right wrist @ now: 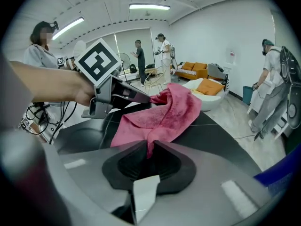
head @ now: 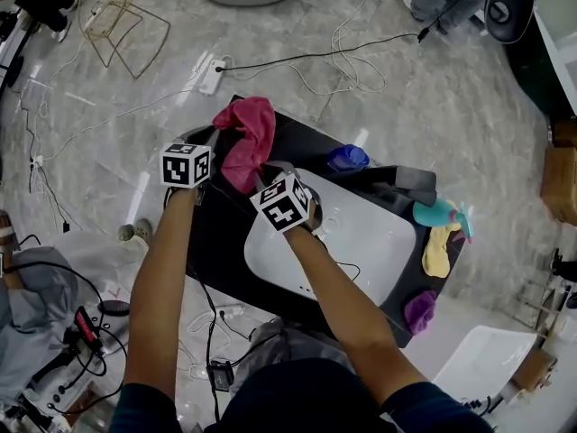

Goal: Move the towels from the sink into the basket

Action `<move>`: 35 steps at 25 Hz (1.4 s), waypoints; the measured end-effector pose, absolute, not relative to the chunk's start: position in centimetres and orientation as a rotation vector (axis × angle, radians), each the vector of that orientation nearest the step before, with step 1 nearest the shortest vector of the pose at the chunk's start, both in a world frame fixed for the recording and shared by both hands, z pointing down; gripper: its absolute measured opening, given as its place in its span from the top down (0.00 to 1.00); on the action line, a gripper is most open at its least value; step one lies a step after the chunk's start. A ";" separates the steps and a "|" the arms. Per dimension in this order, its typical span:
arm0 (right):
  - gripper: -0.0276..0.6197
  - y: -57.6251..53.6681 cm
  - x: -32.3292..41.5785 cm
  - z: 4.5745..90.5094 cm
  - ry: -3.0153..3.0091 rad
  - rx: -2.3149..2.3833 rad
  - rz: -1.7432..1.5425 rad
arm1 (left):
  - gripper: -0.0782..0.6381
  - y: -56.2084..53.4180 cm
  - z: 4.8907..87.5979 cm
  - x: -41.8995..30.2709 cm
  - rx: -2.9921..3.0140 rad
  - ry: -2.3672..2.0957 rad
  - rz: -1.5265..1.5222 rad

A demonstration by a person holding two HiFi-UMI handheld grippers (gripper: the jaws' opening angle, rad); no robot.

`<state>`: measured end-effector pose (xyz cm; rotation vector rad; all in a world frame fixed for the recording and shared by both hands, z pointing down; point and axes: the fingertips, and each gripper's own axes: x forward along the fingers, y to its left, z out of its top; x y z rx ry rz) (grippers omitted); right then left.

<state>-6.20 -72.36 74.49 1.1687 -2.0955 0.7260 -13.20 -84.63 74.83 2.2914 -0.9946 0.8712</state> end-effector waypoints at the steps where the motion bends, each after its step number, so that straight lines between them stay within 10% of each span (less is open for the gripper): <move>1: 0.87 -72.3 -6.2 74.5 -2.096 1.164 0.723 | 0.84 -84.7 74.9 -13.2 2.293 -1.001 0.874; 35: 0.90 -71.1 -2.8 51.9 -2.111 1.472 0.176 | 0.88 -78.3 47.6 -23.6 2.553 -1.382 0.386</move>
